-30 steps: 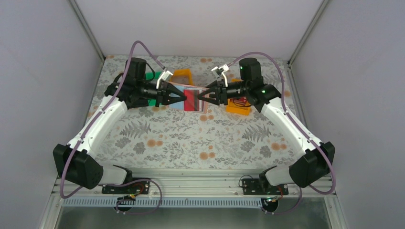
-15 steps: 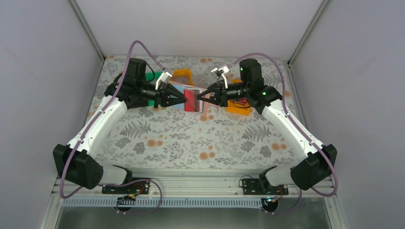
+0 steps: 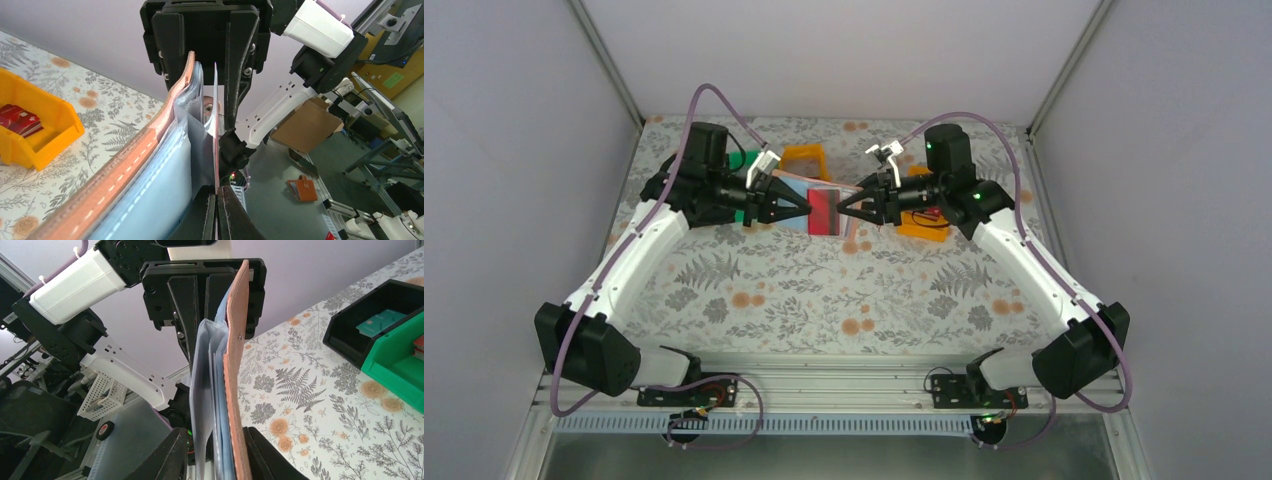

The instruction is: Take the credit cards out of the card holder

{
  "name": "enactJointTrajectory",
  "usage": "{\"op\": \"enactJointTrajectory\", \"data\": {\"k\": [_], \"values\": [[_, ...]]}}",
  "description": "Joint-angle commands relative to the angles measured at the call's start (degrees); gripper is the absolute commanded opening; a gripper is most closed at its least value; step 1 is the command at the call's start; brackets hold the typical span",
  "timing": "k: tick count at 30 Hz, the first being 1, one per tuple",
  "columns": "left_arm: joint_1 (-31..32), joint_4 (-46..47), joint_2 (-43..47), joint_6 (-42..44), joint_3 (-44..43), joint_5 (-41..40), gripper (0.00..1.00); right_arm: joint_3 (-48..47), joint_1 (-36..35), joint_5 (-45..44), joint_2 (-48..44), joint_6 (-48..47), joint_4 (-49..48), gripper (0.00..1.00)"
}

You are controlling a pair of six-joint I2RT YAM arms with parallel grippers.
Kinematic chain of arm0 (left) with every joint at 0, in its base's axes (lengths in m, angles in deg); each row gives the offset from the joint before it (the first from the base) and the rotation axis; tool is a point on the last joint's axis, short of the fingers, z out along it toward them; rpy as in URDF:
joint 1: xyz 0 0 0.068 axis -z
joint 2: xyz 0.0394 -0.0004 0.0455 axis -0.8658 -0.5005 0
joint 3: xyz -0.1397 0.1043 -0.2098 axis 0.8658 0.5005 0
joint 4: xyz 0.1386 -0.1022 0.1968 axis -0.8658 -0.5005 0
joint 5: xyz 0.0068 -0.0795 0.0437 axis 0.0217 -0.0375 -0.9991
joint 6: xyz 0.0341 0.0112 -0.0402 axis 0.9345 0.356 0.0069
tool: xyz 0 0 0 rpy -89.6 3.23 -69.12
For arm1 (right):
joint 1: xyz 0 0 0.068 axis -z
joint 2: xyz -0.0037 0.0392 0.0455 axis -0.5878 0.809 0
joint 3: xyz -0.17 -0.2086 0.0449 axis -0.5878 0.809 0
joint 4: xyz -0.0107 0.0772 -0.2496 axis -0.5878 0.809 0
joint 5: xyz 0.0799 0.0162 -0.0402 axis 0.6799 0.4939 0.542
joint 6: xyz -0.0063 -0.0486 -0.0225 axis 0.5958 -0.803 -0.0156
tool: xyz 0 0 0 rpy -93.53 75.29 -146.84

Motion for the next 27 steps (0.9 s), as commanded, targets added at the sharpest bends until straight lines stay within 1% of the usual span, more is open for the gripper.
{"op": "enactJointTrajectory", "data": {"k": [1, 4, 6, 7, 11, 13, 14, 15, 17, 20, 23, 25, 26, 27], "values": [[-0.8, 0.6, 1.4, 0.8, -0.4, 1.6, 0.02, -0.3, -0.1, 0.3, -1.1, -0.8, 0.9, 0.27], [-1.1, 1.0, 1.3, 0.4, -0.2, 1.6, 0.02, 0.2, -0.1, 0.4, -1.5, -0.9, 1.0, 0.16], [-1.0, 1.0, 1.4, 0.4, -0.2, 1.5, 0.02, 0.2, -0.1, 0.1, -1.6, -1.0, 1.1, 0.06], [-1.1, 1.0, 1.4, 0.4, -0.1, 1.5, 0.02, 0.1, 0.0, -0.3, -1.7, -1.2, 1.3, 0.04], [-1.3, 0.7, 1.5, 0.9, 0.0, 2.0, 0.03, 0.3, 0.2, -1.3, -2.7, -1.9, 1.9, 0.04], [-1.3, 0.8, 1.6, 0.6, 0.1, 2.1, 0.13, 0.2, 0.5, -0.8, -2.9, -2.1, 2.1, 0.04], [-1.3, 1.1, 1.7, 0.3, 0.2, 2.0, 0.16, 0.1, 0.5, -0.4, -2.7, -2.0, 2.1, 0.04], [-1.3, 1.6, 1.6, -0.2, 0.3, 1.9, 0.16, 0.0, 0.5, 0.2, -2.5, -2.0, 2.1, 0.04], [-1.3, 2.4, 1.5, -1.3, 0.3, 1.9, 0.16, -0.2, 0.5, 0.9, -2.2, -2.0, 2.2, 0.04], [-1.2, 3.5, 1.3, -2.5, 0.3, 1.7, 0.12, 0.0, 0.5, 0.8, -2.4, -1.9, 1.9, 0.04], [-0.9, 4.3, 1.0, -3.5, 0.2, 0.8, 0.17, 0.0, 0.5, 0.9, -2.5, -1.7, 1.7, 0.04], [-0.7, 4.7, 0.8, -3.8, 0.1, 0.4, 0.18, 0.0, 0.5, 1.1, -2.4, -1.6, 1.7, 0.04], [-0.7, 4.7, 0.8, -4.0, 0.0, 0.4, 0.16, 0.0, 0.5, 1.1, -2.4, -1.6, 1.7, 0.04], [-0.6, 4.8, 0.7, -3.9, 0.1, 0.4, 0.1, 0.0, 0.5, 1.1, -2.4, -1.6, 1.7, 0.04]]}}
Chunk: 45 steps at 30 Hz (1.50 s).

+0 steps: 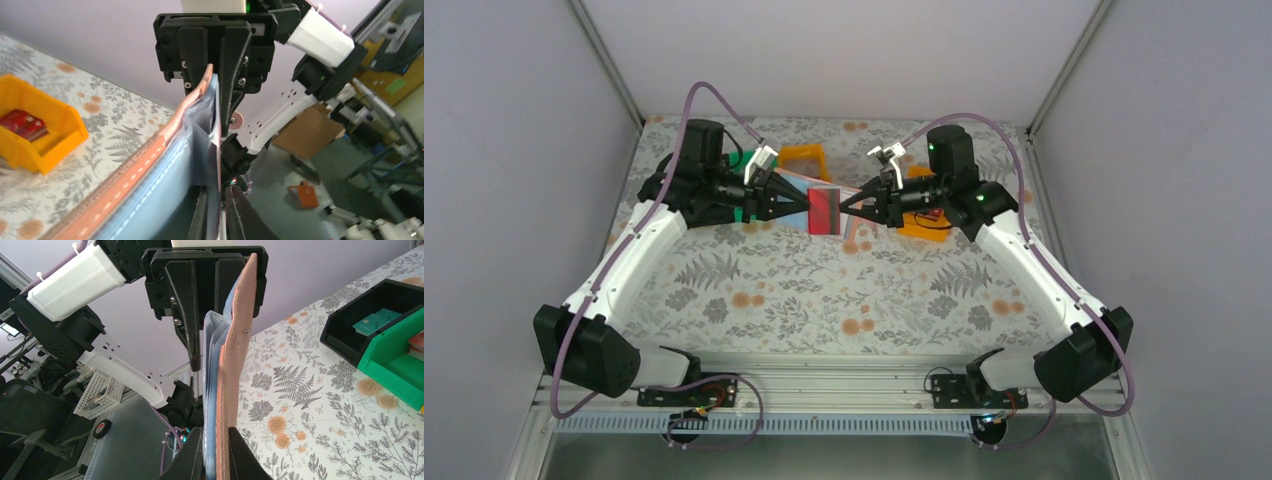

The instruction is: Take the credit cards out of the card holder

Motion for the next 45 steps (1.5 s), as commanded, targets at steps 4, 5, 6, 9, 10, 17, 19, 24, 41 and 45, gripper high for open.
{"op": "enactJointTrajectory", "data": {"k": [4, 5, 6, 9, 10, 17, 19, 24, 41, 45], "values": [[0.4, 1.9, 0.4, -0.7, 0.0, 0.0, 0.02, 0.0, 0.1, 1.8, -1.4, -0.2, -0.5, 0.04], [0.5, 1.9, 0.4, -0.8, 0.0, -0.2, 0.02, 0.0, 0.1, 1.8, -1.4, -0.2, -0.5, 0.04], [0.5, 1.7, 0.4, -0.8, 0.0, -0.4, 0.02, -0.1, 0.1, 1.7, -1.4, -0.2, -0.5, 0.04], [0.0, 0.6, 0.7, 0.1, 0.0, -0.8, 0.02, -0.2, 0.2, 1.1, -1.9, -1.0, 0.6, 0.07], [-0.5, 0.4, 0.8, 0.3, 0.4, -1.1, 0.03, -0.2, 0.3, 0.8, -2.2, -1.7, 1.2, 0.08], [-2.7, -0.2, 1.8, 1.2, 2.0, -1.6, 0.02, 1.4, 2.0, 1.7, -4.2, -3.1, 3.2, 0.04], [-2.7, -1.4, 1.9, 2.4, 1.6, -1.8, 0.02, 1.5, 2.3, 1.6, -4.6, -3.3, 3.3, 0.04], [-2.9, -1.4, 2.1, 2.6, 2.2, -1.7, 0.02, 1.9, 3.0, 2.2, -4.9, -3.2, 3.3, 0.04], [1.6, -1.8, 0.2, 4.6, 0.1, -5.8, 0.09, 1.3, 2.0, 5.5, -2.3, -1.0, 0.1, 0.04], [1.6, 0.0, -0.1, 2.9, 1.2, -5.2, 0.25, 1.4, 1.9, 7.0, -2.3, -1.4, 0.6, 0.04]]}}
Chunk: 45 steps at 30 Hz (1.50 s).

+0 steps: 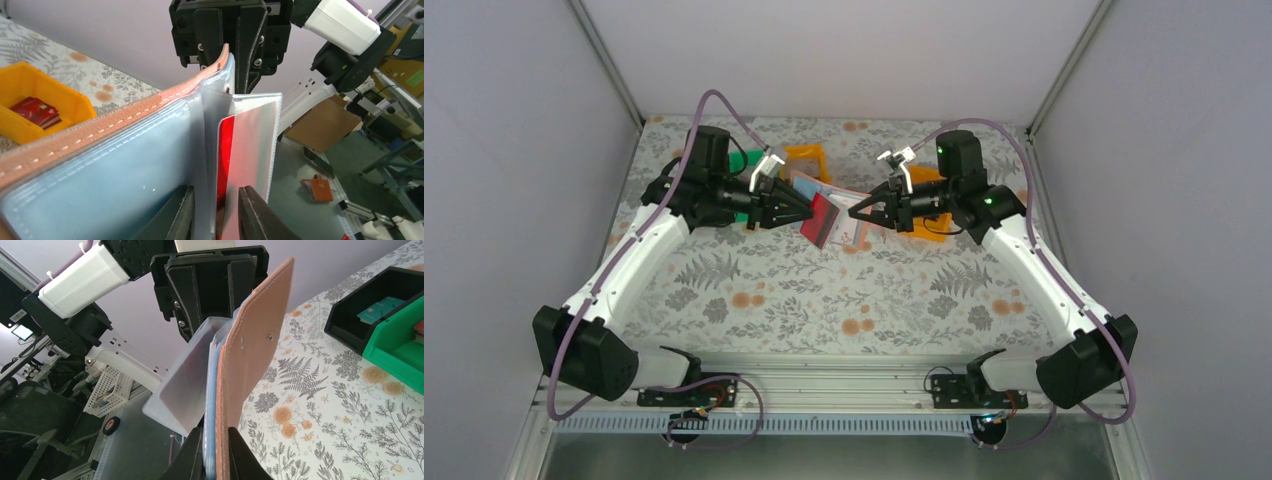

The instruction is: Take the credit cards out of the card holder

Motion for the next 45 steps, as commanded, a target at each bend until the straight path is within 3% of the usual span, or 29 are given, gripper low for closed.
{"op": "enactJointTrajectory", "data": {"k": [1, 5, 8, 11, 18, 23, 27, 29, 32, 37, 45], "values": [[0.1, 2.2, -1.1, -0.8, -0.2, -0.4, 0.26, -0.7, -0.3, 4.0, -0.2, -0.3, -2.0, 0.04], [0.5, 1.7, -1.8, -0.3, -1.6, -0.1, 0.26, -0.7, -0.4, 4.5, -0.1, -0.8, -1.9, 0.04], [0.6, 1.6, -2.0, -0.3, -2.2, 1.1, 0.12, -0.7, -0.4, 4.3, -0.2, -1.0, -1.9, 0.04], [0.5, 1.0, -1.8, 0.6, -2.4, 4.7, 0.1, -0.7, -0.4, 3.3, -0.2, -1.1, -1.6, 0.04], [1.3, -1.7, -1.4, 3.8, -2.7, 7.0, 0.19, -0.9, -0.4, 2.5, 0.1, -0.5, -2.2, 0.04], [2.3, -1.3, -1.6, 2.7, -3.7, 4.6, 0.37, -2.1, -0.4, 2.0, 1.1, -0.2, -2.0, 0.04], [2.5, -1.2, -1.4, 2.5, -4.3, 2.9, 0.38, -2.9, -0.4, 2.2, 1.2, -0.3, -1.9, 0.04], [2.6, -0.6, -1.2, 1.8, -3.9, 3.1, 0.33, -2.9, -0.4, 2.1, 1.2, -0.3, -2.0, 0.04], [2.6, -0.4, -1.4, 1.4, -4.4, 3.6, 0.16, -3.1, -0.4, 2.2, 1.9, -0.3, -1.8, 0.04], [2.6, -0.7, -1.1, 1.4, -4.7, 6.1, 0.06, -2.5, -0.4, 1.9, 1.6, -0.6, -1.6, 0.04], [3.2, 2.0, -2.7, -1.5, -5.8, 5.1, 0.14, -2.6, -0.4, 2.0, 1.6, -0.2, -1.9, 0.04]]}}
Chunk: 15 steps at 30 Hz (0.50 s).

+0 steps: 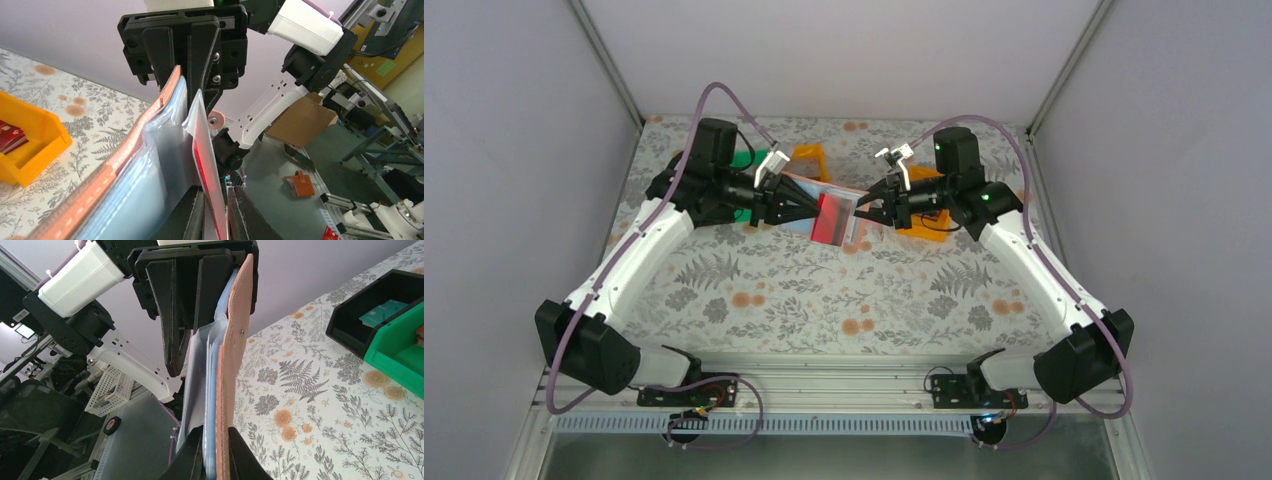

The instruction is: Take the credit cards out of the card holder

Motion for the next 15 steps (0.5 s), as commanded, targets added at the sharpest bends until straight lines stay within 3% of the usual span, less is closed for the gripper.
{"op": "enactJointTrajectory", "data": {"k": [1, 6, 10, 15], "values": [[1.1, 2.4, -1.3, -1.4, -2.8, 1.2, 0.15, -1.4, -0.4, 1.4, 0.2, 0.0, -1.6, 0.04], [1.6, 2.7, -2.0, -1.9, -3.2, 0.9, 0.14, -1.3, -0.4, 1.2, 0.1, 0.1, -1.6, 0.04], [1.7, 2.0, -1.6, -1.0, -3.0, 1.0, 0.03, -1.0, -0.3, 1.1, -0.3, -0.1, -1.5, 0.04], [0.4, 1.7, -0.7, -1.5, -2.7, 0.6, 0.02, -0.8, -0.3, 0.5, -0.7, -1.8, 0.0, 0.04]]}}
